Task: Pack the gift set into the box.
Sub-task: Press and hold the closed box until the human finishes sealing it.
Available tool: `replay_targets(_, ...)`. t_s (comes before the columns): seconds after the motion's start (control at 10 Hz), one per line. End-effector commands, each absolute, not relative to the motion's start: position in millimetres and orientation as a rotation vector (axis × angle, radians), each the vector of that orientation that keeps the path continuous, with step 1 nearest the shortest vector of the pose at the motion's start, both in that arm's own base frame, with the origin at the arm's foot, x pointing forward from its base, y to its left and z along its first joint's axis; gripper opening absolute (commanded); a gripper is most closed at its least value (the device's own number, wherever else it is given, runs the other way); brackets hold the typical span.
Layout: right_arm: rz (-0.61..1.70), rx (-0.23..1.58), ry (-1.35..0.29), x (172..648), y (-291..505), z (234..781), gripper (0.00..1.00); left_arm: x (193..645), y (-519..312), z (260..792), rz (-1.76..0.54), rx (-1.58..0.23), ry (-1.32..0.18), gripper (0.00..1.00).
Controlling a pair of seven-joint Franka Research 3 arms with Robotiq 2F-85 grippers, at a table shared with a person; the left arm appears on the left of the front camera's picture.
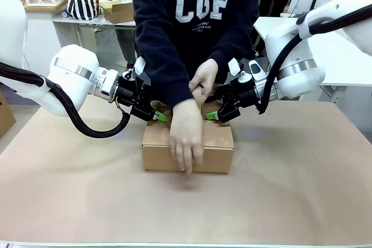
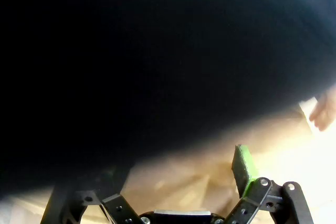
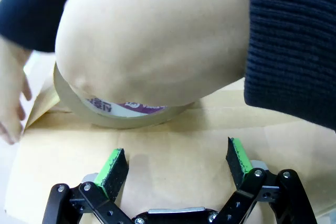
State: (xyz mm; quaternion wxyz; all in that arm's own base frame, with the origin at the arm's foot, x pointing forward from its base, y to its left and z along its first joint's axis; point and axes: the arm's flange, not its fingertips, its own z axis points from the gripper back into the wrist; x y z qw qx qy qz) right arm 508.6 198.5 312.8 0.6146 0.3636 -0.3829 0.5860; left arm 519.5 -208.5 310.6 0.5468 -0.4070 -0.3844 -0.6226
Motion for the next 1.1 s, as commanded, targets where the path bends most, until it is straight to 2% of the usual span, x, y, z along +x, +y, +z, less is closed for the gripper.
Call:
replay_targets(0.0, 1.351, 0.826, -0.876, 507.5, 198.4, 309.6, 1.0, 518.8, -207.9, 307.4, -1.474, -0.961, -0.906, 1.0)
replay_targets(1.0, 1.351, 0.826, -0.876, 507.5, 198.4, 309.6, 1.0, 518.8, -207.9, 307.4, -1.474, -0.961, -0.906, 1.0)
